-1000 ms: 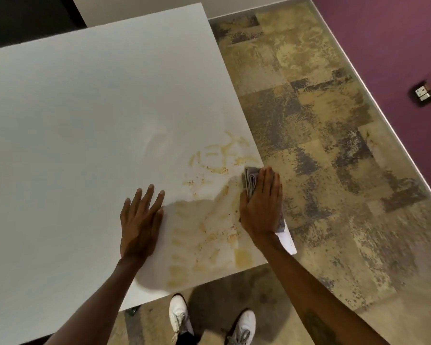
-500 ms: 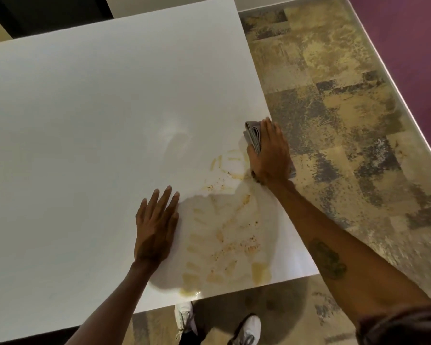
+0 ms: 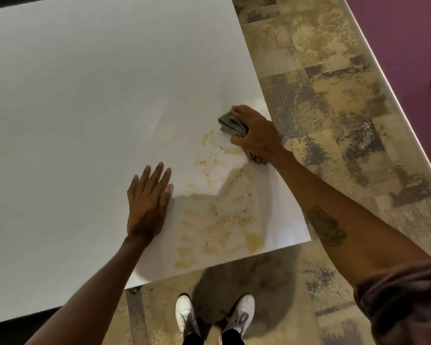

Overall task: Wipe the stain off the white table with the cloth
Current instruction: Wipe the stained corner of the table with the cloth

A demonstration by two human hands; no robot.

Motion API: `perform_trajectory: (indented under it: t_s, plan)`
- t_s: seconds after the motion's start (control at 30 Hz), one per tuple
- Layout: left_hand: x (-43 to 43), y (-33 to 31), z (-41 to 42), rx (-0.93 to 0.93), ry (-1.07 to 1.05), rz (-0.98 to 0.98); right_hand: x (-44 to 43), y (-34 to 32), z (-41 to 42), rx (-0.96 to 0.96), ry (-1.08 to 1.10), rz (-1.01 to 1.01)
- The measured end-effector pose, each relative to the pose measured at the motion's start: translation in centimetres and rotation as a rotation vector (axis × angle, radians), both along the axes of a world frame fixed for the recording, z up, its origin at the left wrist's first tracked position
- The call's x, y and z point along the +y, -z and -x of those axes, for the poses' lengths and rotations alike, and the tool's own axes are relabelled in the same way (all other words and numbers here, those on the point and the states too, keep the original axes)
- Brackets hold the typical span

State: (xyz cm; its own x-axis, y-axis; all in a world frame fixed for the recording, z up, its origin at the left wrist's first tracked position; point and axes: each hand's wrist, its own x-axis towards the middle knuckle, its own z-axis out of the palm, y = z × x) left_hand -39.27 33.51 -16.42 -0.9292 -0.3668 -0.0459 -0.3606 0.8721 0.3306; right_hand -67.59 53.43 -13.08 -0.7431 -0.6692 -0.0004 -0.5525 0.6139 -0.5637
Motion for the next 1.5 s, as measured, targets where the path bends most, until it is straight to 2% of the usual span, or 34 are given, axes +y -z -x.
perform_trajectory:
  t_s: [0.27,0.53,0.73,0.9,1.0,1.13,1.23,1.33,1.37,1.5]
  plan:
    - [0.2,0.2,-0.4,0.035,-0.029,-0.027,4.0,0.2,-7.1,-0.06,-0.062,-0.006]
    - [0.0,-0.4,-1.0,0.06,0.022,-0.087,8.9,1.5,-15.6,0.049,0.027,0.0]
    - [-1.0,0.1,-1.9,0.027,0.15,0.049,8.6,1.9,-20.9,0.119,0.342,-0.003]
    - [-0.5,0.0,-2.2,0.119,0.001,0.269,3.7,1.5,-24.7,0.082,0.956,0.112]
    - [-0.9,-0.2,-1.8,0.121,-0.081,0.272,0.5,0.3,-23.9,0.09,1.224,0.155]
    - [-1.5,-0.3,-0.9,0.143,-0.166,0.063,-2.7,-0.5,-20.9,0.086,1.374,0.073]
    - [-1.6,0.0,-0.8,0.194,-0.215,0.068,-4.8,0.1,-18.0,0.036,1.359,0.068]
    - [-1.2,0.8,-0.9,0.247,-0.174,0.361,-6.2,0.8,-14.3,0.058,1.284,0.049]
    - [-1.3,1.0,-0.8,0.243,-0.194,0.402,-6.6,0.8,-13.0,0.059,1.262,0.054]
    - [-1.6,1.2,-0.6,0.165,-0.207,0.307,-7.9,0.9,-8.2,0.056,1.17,0.071]
